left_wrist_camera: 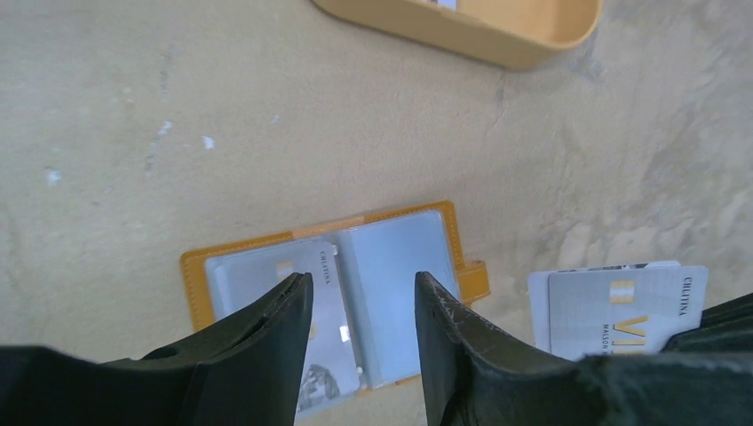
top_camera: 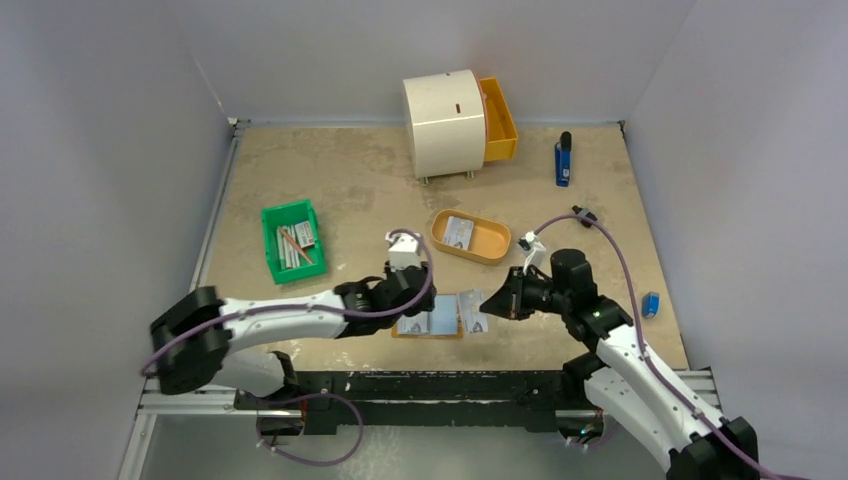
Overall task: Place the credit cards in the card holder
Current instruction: Pick up the credit card from the storage box.
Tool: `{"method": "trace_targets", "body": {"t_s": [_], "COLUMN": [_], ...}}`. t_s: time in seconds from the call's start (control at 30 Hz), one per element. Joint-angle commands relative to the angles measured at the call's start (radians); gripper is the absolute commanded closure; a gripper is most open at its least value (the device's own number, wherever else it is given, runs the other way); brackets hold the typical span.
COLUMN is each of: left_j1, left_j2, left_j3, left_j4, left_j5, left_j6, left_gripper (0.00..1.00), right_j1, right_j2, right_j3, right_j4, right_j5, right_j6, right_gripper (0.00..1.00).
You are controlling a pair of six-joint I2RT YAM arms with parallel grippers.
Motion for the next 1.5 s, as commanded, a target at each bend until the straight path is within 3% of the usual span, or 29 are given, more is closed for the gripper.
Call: {"method": "trace_targets", "body": {"t_s": [0.0, 0.2, 0.33, 0.53, 0.93, 1.07, 1.47], "left_j1": [-0.003, -0.002, -0.002, -0.002, -0.002, 0.0, 0.0], "left_j2": [-0.274, -0.561, -0.662, -0.677, -0.679, -0.684, -0.694], "left_j3": [-0.113, -0.232, -0.269, -0.282, -0.267, -0.272, -0.284], "left_j4": [0.049, 0.087, 0.163, 0.325, 0.561, 0.595, 0.595], "left_j5": [-0.152, -0.185, -0.115, 0.096, 0.399, 0.428, 0.423], "left_j6": [-0.083, -0.089, -0.046, 0.003, 0.003, -0.01, -0.023], "left_gripper": [0.55, 0.55, 0.54, 0.54, 0.55, 0.56, 0.59], "right_j1": [0.0, 0.0, 0.0, 0.0, 0.0, 0.0, 0.001], "right_j2": [-0.092, -0.156, -0.137, -0.118, -0.11, -0.097, -0.094], "right_j3": [-0.002, 0.014, 0.017, 0.011, -0.036, -0.047, -0.047], "right_j4": [0.154, 0.287, 0.344, 0.465, 0.946, 1.054, 1.125], "right_j5": [-0.204, -0.394, -0.437, -0.464, -0.507, -0.505, -0.487], "right_j6": [-0.016, 0.019, 0.049, 0.131, 0.502, 0.572, 0.627], "right_gripper": [1.0, 1.0, 1.0, 1.0, 1.0, 1.0, 1.0]}}
